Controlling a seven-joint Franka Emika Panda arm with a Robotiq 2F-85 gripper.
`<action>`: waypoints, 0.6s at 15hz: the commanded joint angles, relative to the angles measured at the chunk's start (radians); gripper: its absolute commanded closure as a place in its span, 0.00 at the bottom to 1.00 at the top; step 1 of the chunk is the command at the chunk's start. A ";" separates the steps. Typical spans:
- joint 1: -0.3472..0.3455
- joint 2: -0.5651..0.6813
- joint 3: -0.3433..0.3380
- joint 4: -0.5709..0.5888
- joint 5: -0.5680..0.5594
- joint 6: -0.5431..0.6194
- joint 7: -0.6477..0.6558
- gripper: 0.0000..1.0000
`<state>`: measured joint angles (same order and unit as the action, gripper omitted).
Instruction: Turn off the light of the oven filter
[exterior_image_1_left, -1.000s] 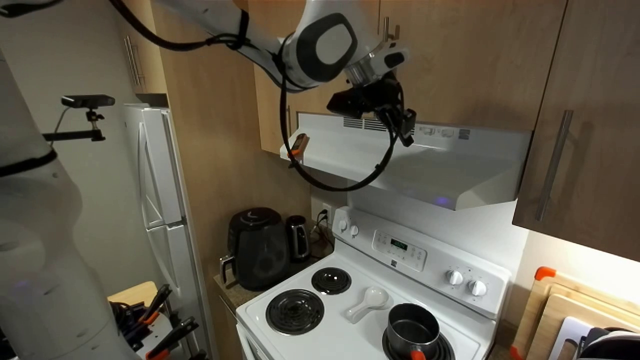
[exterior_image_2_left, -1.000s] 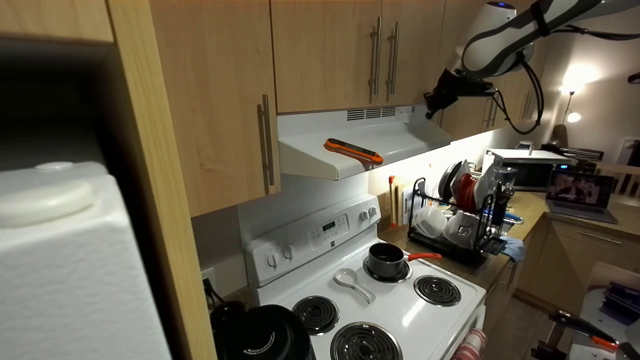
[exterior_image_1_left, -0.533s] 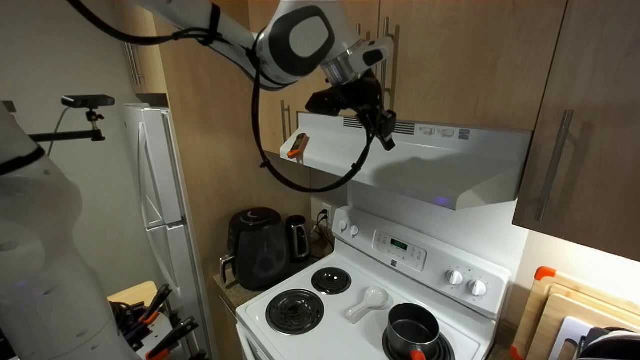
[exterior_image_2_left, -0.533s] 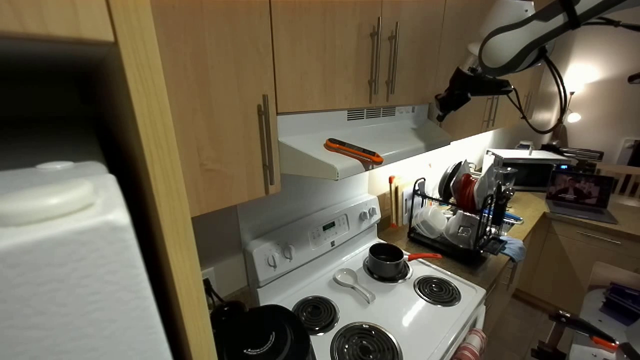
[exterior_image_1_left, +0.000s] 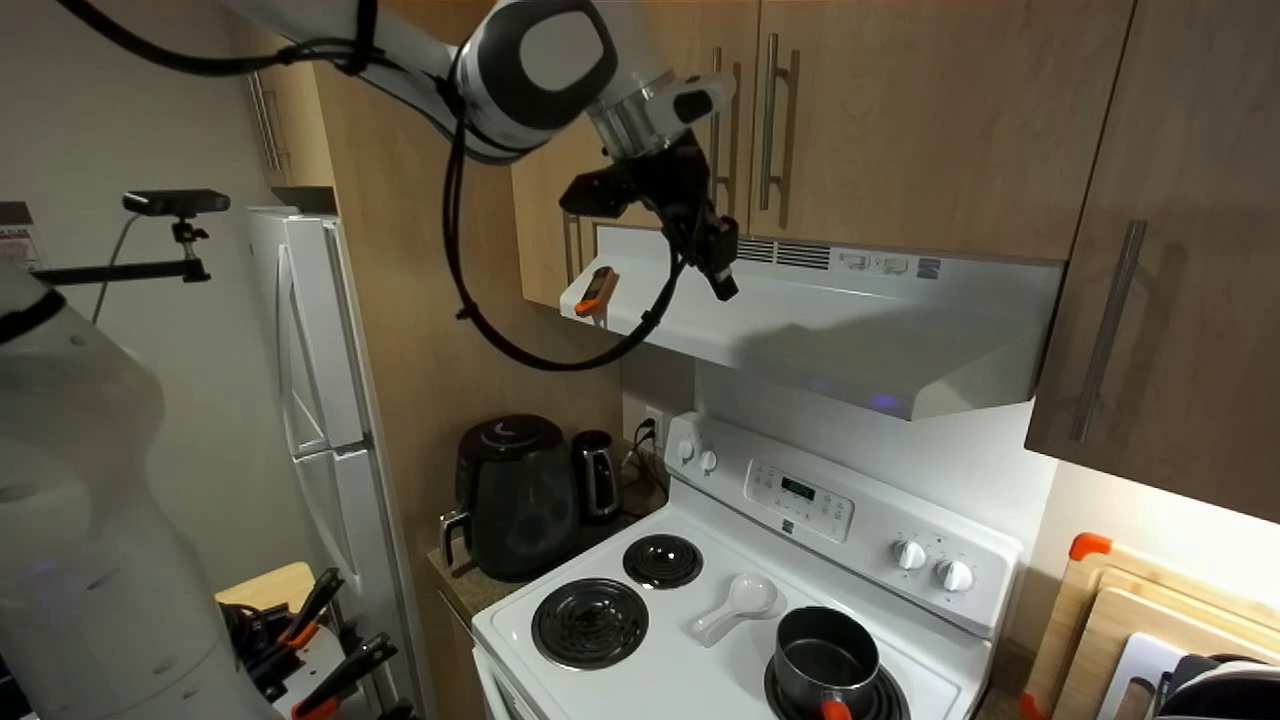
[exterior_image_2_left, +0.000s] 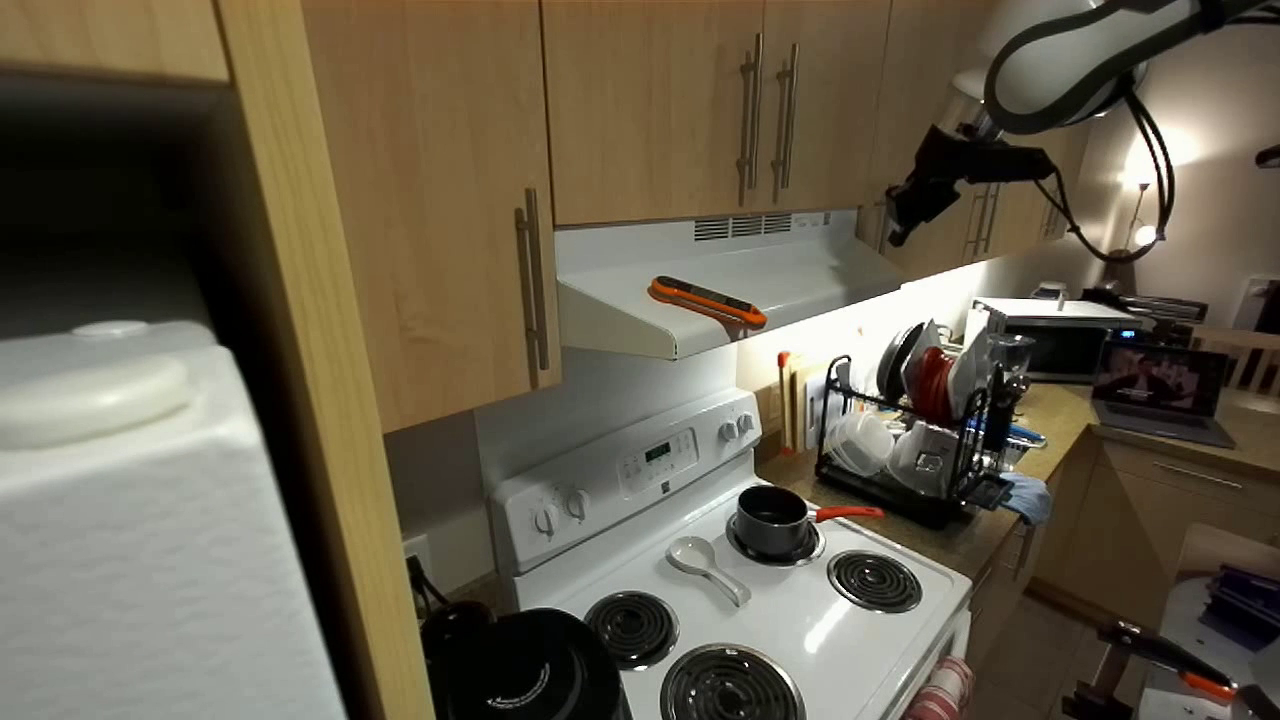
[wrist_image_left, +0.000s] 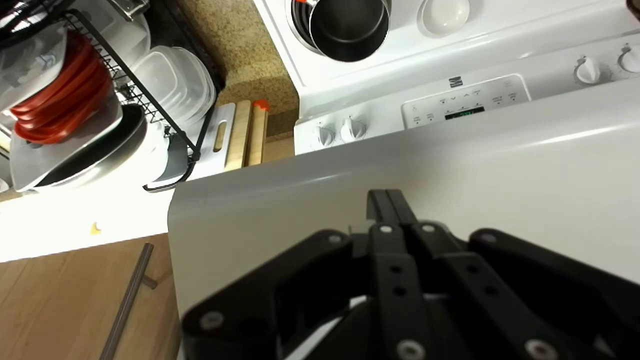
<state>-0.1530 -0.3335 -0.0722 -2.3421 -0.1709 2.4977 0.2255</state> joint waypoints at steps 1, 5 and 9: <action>0.004 -0.068 0.024 -0.042 0.019 -0.052 -0.002 1.00; 0.015 -0.117 0.049 -0.068 0.026 -0.088 -0.004 1.00; 0.039 -0.169 0.072 -0.106 0.032 -0.116 -0.010 1.00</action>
<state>-0.1285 -0.4460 -0.0145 -2.4027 -0.1638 2.4097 0.2255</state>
